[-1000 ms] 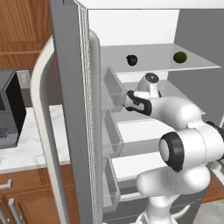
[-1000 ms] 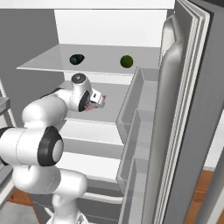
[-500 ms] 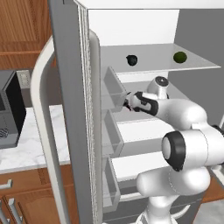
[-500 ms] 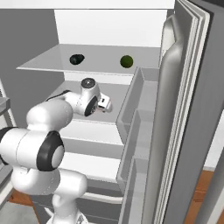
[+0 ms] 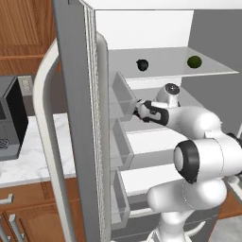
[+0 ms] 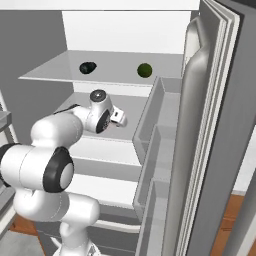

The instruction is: Gather the lime and eggplant from the fridge and place them on a tray on the dining counter. Then gather the steak and fish from the fridge and place them on the other tray.

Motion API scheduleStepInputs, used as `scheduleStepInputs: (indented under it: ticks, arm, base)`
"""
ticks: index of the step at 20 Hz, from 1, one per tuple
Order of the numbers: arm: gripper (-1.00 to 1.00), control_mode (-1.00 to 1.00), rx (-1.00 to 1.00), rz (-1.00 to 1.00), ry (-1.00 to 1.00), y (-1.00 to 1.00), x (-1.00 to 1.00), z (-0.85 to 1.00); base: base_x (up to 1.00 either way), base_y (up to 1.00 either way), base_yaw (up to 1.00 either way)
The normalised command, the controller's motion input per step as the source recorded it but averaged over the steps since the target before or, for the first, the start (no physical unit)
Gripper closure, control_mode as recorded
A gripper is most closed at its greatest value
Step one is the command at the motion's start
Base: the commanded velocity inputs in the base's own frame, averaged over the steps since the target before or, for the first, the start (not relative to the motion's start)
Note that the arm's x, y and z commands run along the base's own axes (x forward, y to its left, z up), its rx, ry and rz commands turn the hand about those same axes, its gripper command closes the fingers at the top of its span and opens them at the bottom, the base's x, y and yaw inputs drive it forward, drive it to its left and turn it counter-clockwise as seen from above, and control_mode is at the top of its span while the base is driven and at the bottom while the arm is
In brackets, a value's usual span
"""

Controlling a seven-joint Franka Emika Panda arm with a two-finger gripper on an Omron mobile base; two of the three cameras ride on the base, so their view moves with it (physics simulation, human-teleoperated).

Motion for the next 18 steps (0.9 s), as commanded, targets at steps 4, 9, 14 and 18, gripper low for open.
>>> scheduleStepInputs:
  ticks: [4, 9, 14, 18]
  arm:
    - [-1.0, -1.0, 0.02, -0.01, -0.08, 0.25, 0.14, 0.02]
    - [-1.0, -1.0, 0.02, -0.01, -0.01, 0.07, 0.08, 0.06]
    - [-1.0, -1.0, 0.04, 0.0, -0.08, 0.0, -0.13, 0.4]
    - [-1.0, -1.0, 0.04, 0.0, 0.0, 0.0, 0.03, 0.12]
  base:
    - [0.0, 0.0, 0.0]
    - [0.0, 0.0, 0.0]
    - [0.0, 0.0, 0.0]
    - [0.0, 0.0, 0.0]
